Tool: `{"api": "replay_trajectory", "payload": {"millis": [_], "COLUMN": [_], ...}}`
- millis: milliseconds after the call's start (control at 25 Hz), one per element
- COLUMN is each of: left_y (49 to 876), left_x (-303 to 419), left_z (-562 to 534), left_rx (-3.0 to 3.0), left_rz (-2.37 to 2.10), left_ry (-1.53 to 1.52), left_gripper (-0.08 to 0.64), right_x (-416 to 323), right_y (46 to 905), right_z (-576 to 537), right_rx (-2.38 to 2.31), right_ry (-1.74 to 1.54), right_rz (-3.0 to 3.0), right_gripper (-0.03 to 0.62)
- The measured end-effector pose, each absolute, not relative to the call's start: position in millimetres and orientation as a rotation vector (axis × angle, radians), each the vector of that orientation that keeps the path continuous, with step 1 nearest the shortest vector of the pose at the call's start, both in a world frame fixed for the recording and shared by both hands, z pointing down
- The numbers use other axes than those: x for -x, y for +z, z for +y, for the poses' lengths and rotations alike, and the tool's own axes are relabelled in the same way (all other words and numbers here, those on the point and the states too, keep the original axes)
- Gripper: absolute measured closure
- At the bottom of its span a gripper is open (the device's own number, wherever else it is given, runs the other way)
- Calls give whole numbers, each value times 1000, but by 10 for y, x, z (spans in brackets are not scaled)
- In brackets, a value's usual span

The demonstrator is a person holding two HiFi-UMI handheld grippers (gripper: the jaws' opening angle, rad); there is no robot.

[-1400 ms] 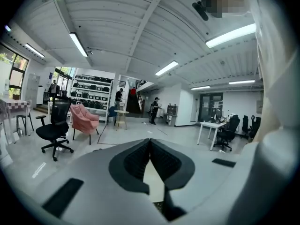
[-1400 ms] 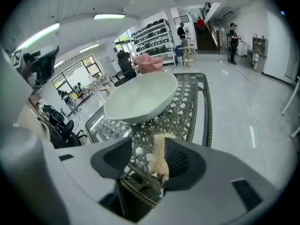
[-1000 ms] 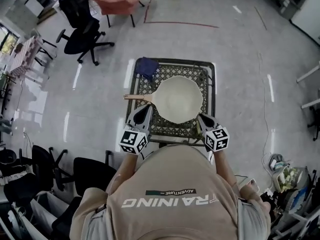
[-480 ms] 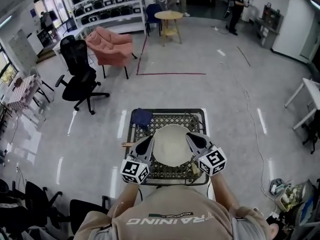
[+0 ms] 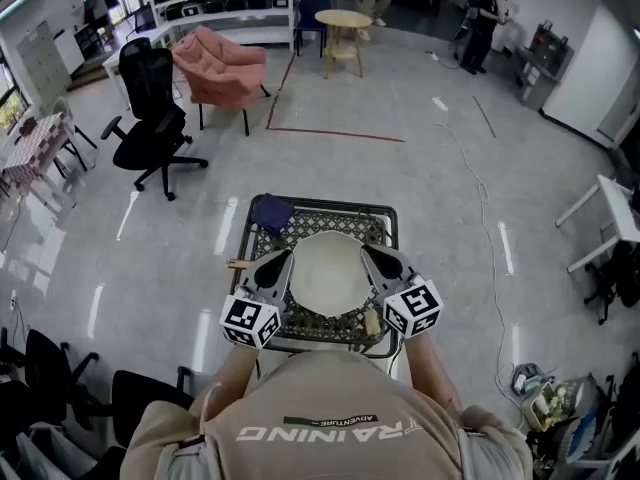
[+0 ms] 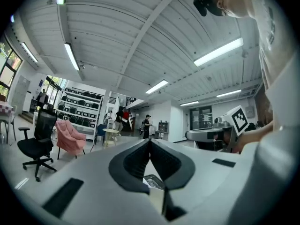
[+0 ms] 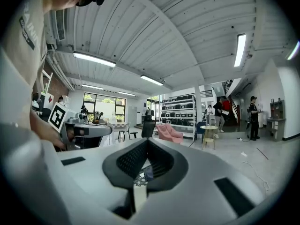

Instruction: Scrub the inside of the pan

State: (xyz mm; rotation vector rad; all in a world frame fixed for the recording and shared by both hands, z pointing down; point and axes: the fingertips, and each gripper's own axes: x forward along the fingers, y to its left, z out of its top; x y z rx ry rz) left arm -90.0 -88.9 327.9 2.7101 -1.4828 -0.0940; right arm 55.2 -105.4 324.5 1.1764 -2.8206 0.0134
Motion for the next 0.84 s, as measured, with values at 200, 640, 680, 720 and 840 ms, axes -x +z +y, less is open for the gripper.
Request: {"api": "replay_trajectory", "payload": {"millis": [200,640,680,720,840], "left_y": [3219,3253,3260,3273,3324], "left_x": [965,987,981,971,949], "left_z": [-955,-853,-845,-836,-802], "left_rx": [-2716,-2715,-2710,-2704,-2684], "left_rz": [-1498,-1506,-1509,-1510,-1514], "left_ry": [-93,-78,-85,-91,-98], "left_gripper": [541,541,541,541,541], "right_x": [-577,-524,-538,-553,-591], "right_y": [3268,3401,3413,3424,3449], "right_z": [-1130,-1078,-1078,-1078,-1070], "right_rx": [-1198,-1142,-1139,-1137,-1129], "right_ry": [11,-10,-11,-8,6], "right_rz": [-2788,-2731,-2724,-2720,-2713], "right_gripper": [577,577,577,577,577]}}
